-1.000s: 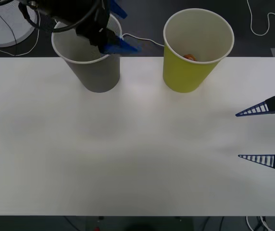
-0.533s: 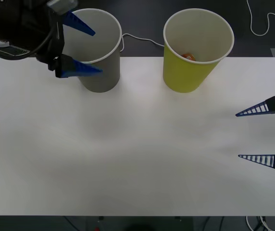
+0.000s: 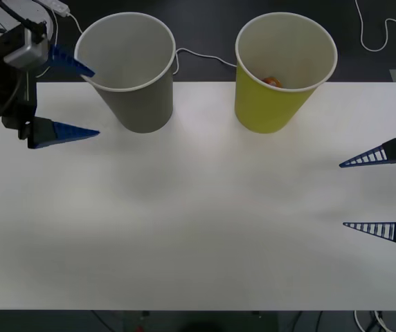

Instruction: Put the can into the green bin and the plastic bottle into the gray bin

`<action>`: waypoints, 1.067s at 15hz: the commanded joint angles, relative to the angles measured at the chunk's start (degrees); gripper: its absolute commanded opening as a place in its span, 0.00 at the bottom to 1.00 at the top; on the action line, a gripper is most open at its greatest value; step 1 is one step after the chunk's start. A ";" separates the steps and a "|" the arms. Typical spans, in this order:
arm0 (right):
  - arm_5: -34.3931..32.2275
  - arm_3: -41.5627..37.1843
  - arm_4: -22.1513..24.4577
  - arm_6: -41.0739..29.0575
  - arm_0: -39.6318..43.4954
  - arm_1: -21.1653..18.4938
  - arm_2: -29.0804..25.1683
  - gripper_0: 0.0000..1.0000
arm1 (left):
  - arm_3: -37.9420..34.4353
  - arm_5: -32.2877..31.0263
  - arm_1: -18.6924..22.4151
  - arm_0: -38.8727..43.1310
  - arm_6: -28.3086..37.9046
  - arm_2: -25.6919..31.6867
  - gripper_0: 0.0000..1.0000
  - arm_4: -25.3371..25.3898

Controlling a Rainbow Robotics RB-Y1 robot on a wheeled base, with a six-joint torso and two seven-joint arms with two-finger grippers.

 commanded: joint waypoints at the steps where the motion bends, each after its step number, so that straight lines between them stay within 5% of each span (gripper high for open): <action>1: 0.00 0.00 0.00 0.00 0.00 0.00 0.00 1.00 | -1.94 0.01 0.00 5.76 -6.27 4.35 1.00 0.62; 7: 0.00 0.00 0.00 0.00 0.00 0.00 0.00 1.00 | -2.11 0.01 0.00 13.40 -16.37 6.02 1.00 2.55; 16: 0.00 0.00 0.00 0.00 0.00 0.00 0.00 1.00 | -2.11 0.01 -0.08 20.35 -19.19 4.61 1.00 5.98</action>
